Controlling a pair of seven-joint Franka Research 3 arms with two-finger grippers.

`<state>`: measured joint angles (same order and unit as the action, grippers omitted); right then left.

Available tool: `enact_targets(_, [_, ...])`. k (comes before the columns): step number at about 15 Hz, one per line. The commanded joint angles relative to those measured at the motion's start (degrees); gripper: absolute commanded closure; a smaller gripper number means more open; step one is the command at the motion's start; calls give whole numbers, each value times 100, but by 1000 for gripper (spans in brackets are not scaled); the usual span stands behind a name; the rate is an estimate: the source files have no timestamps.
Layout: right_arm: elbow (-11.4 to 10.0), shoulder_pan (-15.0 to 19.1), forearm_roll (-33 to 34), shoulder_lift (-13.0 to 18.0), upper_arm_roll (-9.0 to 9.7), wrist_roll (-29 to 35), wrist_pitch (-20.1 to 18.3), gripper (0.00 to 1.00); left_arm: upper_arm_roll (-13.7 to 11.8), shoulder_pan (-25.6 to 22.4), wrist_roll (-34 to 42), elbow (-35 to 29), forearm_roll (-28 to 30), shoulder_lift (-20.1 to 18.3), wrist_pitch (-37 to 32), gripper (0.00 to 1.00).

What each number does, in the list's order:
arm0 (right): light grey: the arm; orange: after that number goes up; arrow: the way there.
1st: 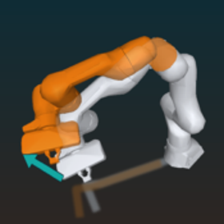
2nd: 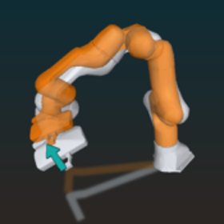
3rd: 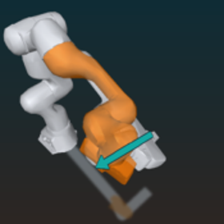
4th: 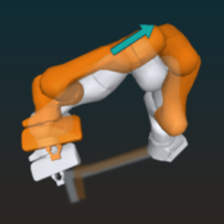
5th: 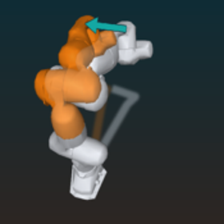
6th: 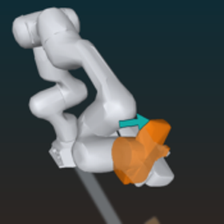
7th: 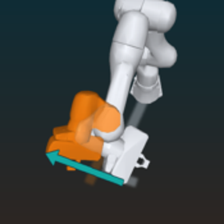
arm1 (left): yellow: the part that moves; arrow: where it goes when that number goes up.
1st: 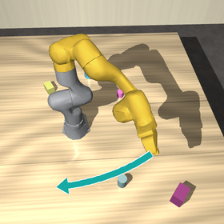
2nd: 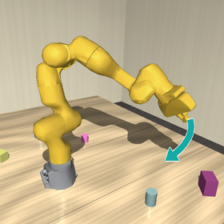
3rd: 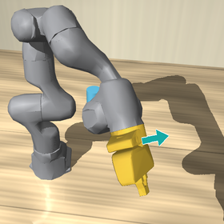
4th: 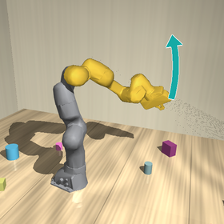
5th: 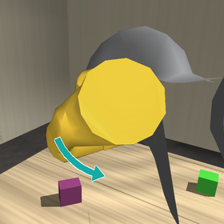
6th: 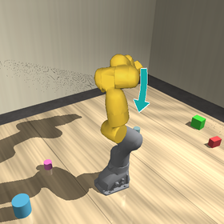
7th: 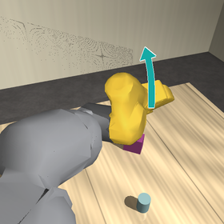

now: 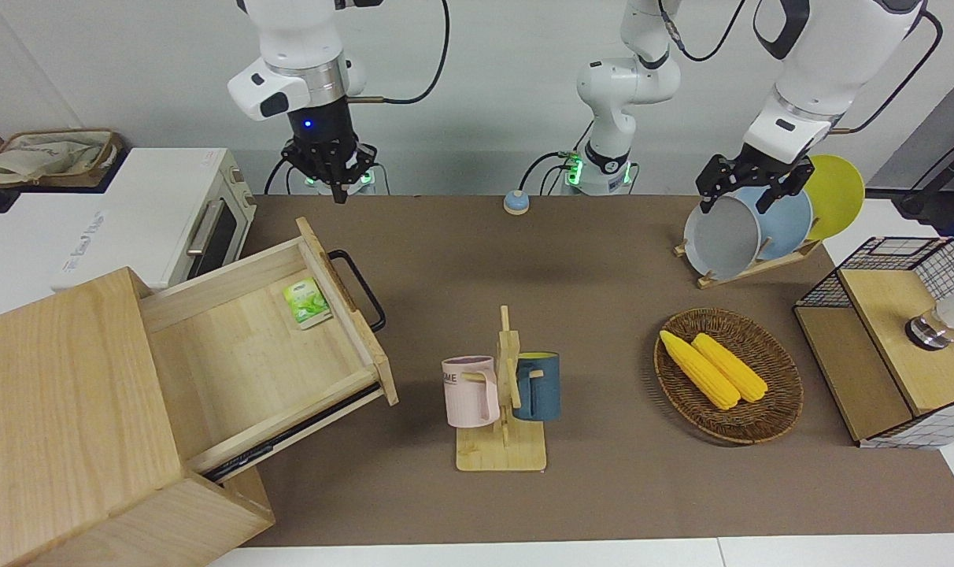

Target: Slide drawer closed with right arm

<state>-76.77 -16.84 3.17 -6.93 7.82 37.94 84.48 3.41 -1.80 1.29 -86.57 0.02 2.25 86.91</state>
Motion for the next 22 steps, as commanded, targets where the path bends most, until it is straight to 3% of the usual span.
enact_targets(1, [66,-468,237,-194,-17,906,-90,1000,37,-22,55,149,-98,65,-113,7])
enact_targets(4, [57,-601,264,-282,-26,1338,-37,1000,37,-22,55,149,-98,65,-113,7])
enact_targets(9, [48,-504,220,-519,-96,2084,7,1000,37,-22,55,149,-98,65,-113,7])
enact_targets(16, [-13,-276,-413,-783,-149,3088,489,1000,37,-22,55,149,-98,65,-113,7])
enact_targets(22, [-514,-302,-413,-889,-149,3562,1157,1000,37,-22,55,149,-98,65,-113,7])
